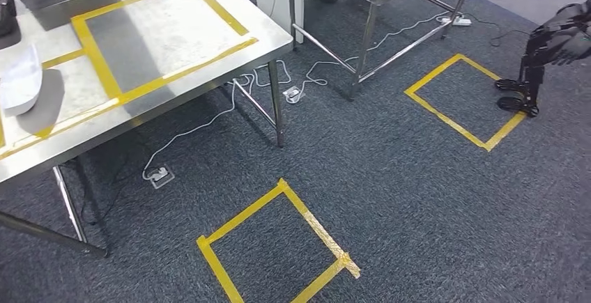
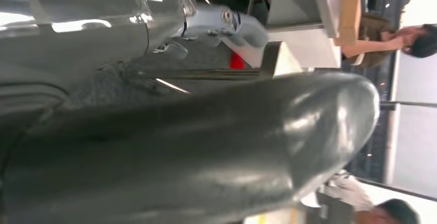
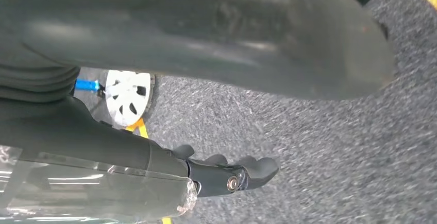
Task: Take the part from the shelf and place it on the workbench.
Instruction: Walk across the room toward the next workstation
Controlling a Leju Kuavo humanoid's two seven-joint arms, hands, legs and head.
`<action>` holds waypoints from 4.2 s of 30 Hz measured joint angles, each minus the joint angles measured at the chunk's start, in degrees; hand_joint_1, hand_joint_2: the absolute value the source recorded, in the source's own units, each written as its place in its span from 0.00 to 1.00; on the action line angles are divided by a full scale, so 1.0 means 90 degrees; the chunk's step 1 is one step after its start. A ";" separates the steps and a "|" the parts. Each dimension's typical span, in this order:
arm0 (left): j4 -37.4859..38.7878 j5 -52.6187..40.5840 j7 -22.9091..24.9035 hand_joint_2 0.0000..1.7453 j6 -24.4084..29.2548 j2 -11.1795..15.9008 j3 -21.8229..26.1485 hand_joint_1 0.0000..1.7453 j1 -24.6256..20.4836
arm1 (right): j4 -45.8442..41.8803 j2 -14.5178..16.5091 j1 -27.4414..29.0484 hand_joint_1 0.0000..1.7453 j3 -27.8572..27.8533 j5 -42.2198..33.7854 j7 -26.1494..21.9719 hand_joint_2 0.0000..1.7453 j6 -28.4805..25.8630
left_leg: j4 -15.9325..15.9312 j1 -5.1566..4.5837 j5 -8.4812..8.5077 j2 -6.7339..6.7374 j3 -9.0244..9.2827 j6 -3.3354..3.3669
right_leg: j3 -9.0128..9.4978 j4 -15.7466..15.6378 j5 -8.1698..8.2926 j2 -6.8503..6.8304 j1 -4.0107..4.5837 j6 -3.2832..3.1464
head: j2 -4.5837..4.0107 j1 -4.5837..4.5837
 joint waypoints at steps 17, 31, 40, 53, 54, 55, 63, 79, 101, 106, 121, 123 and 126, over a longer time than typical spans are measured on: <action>0.4646 0.5060 0.0125 0.00 -0.0193 0.0633 0.0280 0.00 -0.1175 | -0.0008 0.0031 -0.0053 0.00 0.0001 0.0000 0.0247 0.00 0.0053 | -0.1723 -0.0052 0.0765 0.0413 0.0791 0.0276 | -0.0587 0.1207 -0.0401 -0.0312 -0.0035 0.0265 | 0.0000 0.0134; 0.8027 0.3044 0.4012 0.00 -0.0935 0.0490 -0.2232 0.00 -0.1978 | -0.0019 0.0085 -0.0094 0.00 -0.0010 0.0000 0.0257 0.00 0.0048 | -0.0143 -0.0028 0.0180 -0.0008 -0.0035 0.0014 | -0.0005 0.0010 -0.0032 0.0005 -0.0003 0.0007 | 0.0001 -0.0089; 0.8580 0.2446 0.4944 0.00 -0.1824 0.0510 -0.3907 0.00 -0.2111 | -0.0021 0.0096 -0.0061 0.00 -0.0054 -0.0002 0.0266 0.00 0.0083 | -0.1542 0.0009 0.0777 -0.0160 0.0633 0.0233 | -0.0192 0.0456 -0.0339 0.0251 -0.0060 0.0290 | 0.0000 -0.0121; 0.8846 0.2140 0.4972 0.00 -0.1977 0.0541 -0.5229 0.00 -0.2205 | -0.0021 0.0044 -0.0041 0.00 -0.0203 -0.0002 0.0282 0.00 -0.0108 | -0.1573 -0.0109 0.0639 0.0644 0.0768 0.0186 | -0.0107 0.0212 -0.0175 -0.0559 0.0089 0.0067 | 0.0000 0.0104; 0.8855 0.2090 0.5010 0.00 -0.1977 0.0543 -0.5321 0.00 -0.2216 | -0.0022 0.0035 -0.0028 0.00 -0.0228 -0.0002 0.0283 0.00 -0.0120 | -0.1545 -0.0099 0.0592 0.0558 0.0780 0.0151 | -0.0081 0.0164 -0.0151 -0.0508 0.0076 0.0041 | 0.0001 0.0104; 0.8863 0.2048 0.5053 0.00 -0.1974 0.0547 -0.5409 0.00 -0.2226 | -0.0023 0.0025 -0.0022 0.00 -0.0252 -0.0002 0.0288 0.00 -0.0128 | -0.1422 -0.0090 0.0489 0.0411 0.0745 0.0119 | -0.0052 0.0115 -0.0121 -0.0459 0.0058 0.0010 | 0.0001 0.0098; 0.8962 0.1953 0.5458 0.00 -0.2024 0.0615 -0.5925 0.00 -0.2238 | -0.0033 -0.0005 0.0014 0.00 -0.0392 -0.0015 0.0318 0.00 -0.0050 | -0.0663 -0.0031 0.0510 -0.0145 0.0225 0.0045 | -0.0004 0.0110 -0.0121 0.0066 0.0020 -0.0001 | 0.0000 -0.0067; 0.9123 0.1963 0.5271 0.00 -0.2327 0.0479 -0.6654 0.00 -0.2293 | -0.0052 -0.0009 0.0091 0.00 -0.0400 -0.0007 0.0418 0.00 0.0168 | -0.1638 -0.0042 0.0653 0.0439 0.0825 0.0268 | -0.0429 0.0857 -0.0281 -0.0405 -0.0047 0.0327 | 0.0000 0.0173; 0.9219 0.1953 0.5226 0.00 -0.2177 0.0438 -0.7155 0.00 -0.2419 | -0.0078 0.0013 -0.0064 0.00 -0.0407 -0.0014 0.0122 0.00 0.0202 | -0.1607 0.0000 0.0769 -0.0179 0.0688 0.0236 | -0.0181 0.0410 -0.0341 0.0187 -0.0016 0.0268 | 0.0001 -0.0010; 0.9251 0.1999 0.5454 0.00 -0.2207 0.0450 -0.7216 0.00 -0.2391 | -0.0077 0.0022 -0.0055 0.00 -0.0404 -0.0005 0.0308 0.00 0.0206 | -0.1620 -0.0024 0.0693 0.0287 0.0747 0.0294 | -0.0962 0.2013 -0.1012 -0.0214 -0.0046 0.0388 | 0.0000 0.0148; 0.9276 0.2219 0.5155 0.00 -0.2174 0.0460 -0.7313 0.00 -0.2456 | -0.0087 0.0067 -0.0204 0.00 -0.0400 -0.0002 0.0587 0.00 0.0230 | 0.0216 -0.0041 -0.0220 0.0006 -0.0088 0.0016 | -0.0085 0.0161 -0.0149 -0.0156 0.0014 -0.0027 | 0.0000 0.0083; 0.9276 0.2237 0.5135 0.00 -0.2171 0.0460 -0.7319 0.00 -0.2466 | -0.0087 0.0067 -0.0239 0.00 -0.0399 -0.0002 0.0582 0.00 0.0228 | -0.0087 -0.0042 0.0170 -0.0017 -0.0037 0.0037 | -0.0050 0.0165 -0.0164 -0.0002 0.0014 -0.0014 | 0.0000 0.0039; 0.9276 0.2291 0.5093 0.00 -0.2155 0.0456 -0.7323 0.00 -0.2483 | -0.0092 0.0081 -0.0283 0.00 -0.0397 -0.0002 0.0554 0.00 0.0225 | -0.1265 -0.0010 0.0793 -0.0432 0.0456 0.0090 | -0.0031 0.0202 -0.0214 0.0201 0.0011 0.0056 | 0.0000 -0.0029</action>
